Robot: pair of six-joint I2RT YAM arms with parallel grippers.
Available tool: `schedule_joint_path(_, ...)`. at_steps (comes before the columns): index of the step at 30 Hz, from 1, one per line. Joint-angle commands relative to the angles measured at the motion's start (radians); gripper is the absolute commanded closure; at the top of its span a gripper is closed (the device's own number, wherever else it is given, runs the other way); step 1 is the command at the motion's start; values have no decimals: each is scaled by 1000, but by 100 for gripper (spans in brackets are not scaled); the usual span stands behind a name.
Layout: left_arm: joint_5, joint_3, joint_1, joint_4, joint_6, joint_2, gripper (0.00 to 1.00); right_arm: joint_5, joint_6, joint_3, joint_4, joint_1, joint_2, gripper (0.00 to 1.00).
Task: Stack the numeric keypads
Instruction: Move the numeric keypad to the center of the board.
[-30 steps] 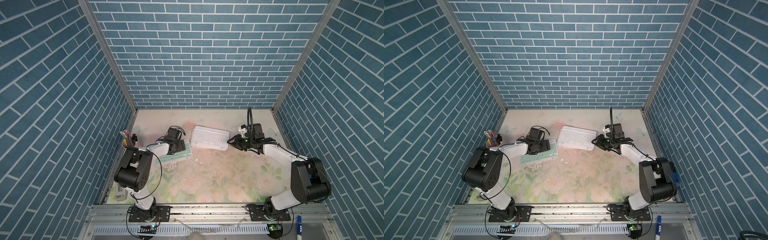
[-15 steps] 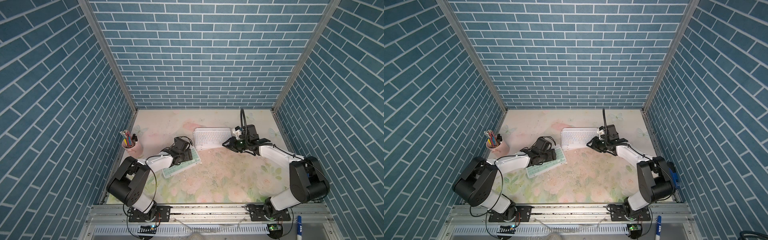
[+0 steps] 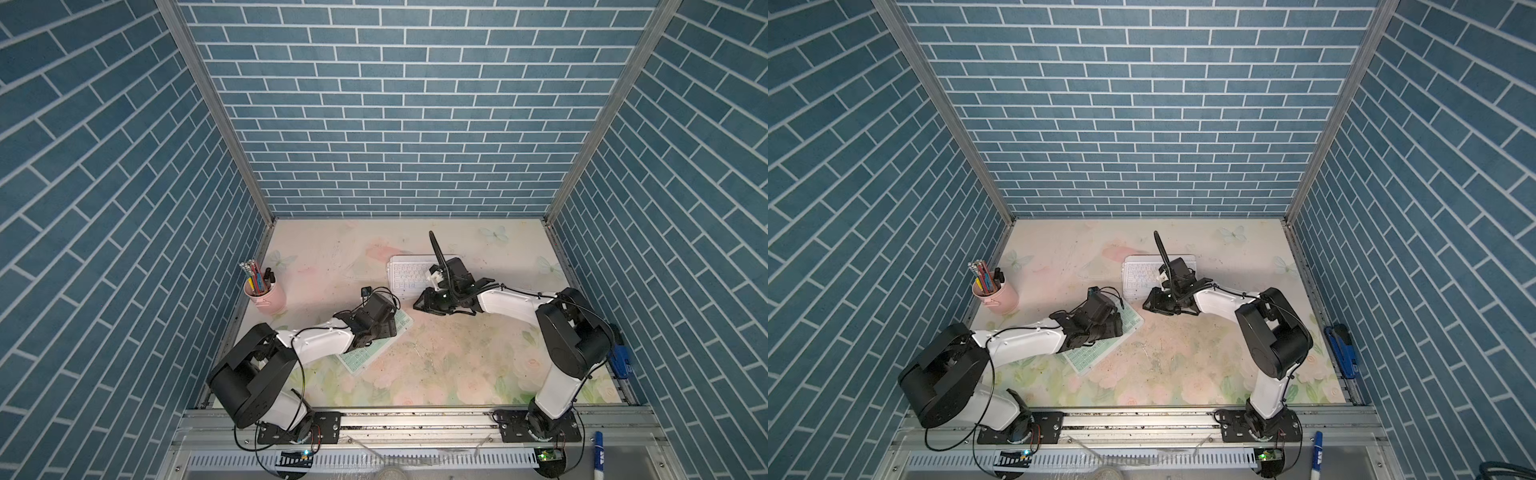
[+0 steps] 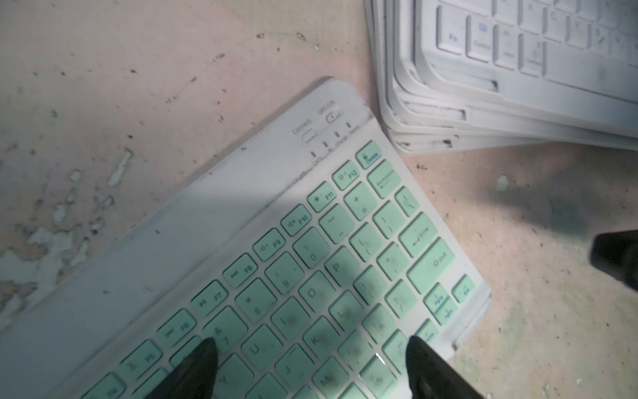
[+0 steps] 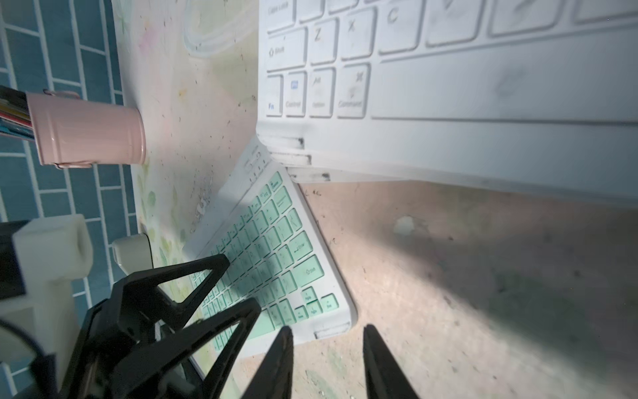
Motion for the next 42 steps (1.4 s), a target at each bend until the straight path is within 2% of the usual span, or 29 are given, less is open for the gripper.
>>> schedule_joint_path(1,191,-88,-49,-188,-106,70,14,56,-20,12,48,22,49,64)
schedule_joint_path(7,123,-102,-49,-335,-171,-122,14,81,-23,40,108,30,105,64)
schedule_joint_path(13,103,-168,-49,-501,-314,-368,13,84,-56,51,99,32,109,64)
schedule_joint_path(19,68,-199,-49,-652,-383,-508,12,56,-59,44,116,39,112,63)
schedule_joint_path(23,60,-221,-41,-624,-389,-515,11,51,-59,50,122,43,119,63)
schedule_joint_path(32,57,-176,-38,-541,-324,-410,11,34,-44,15,136,70,134,63)
schedule_joint_path(42,35,-120,-31,-540,-229,-374,11,69,103,-212,253,162,-29,62)
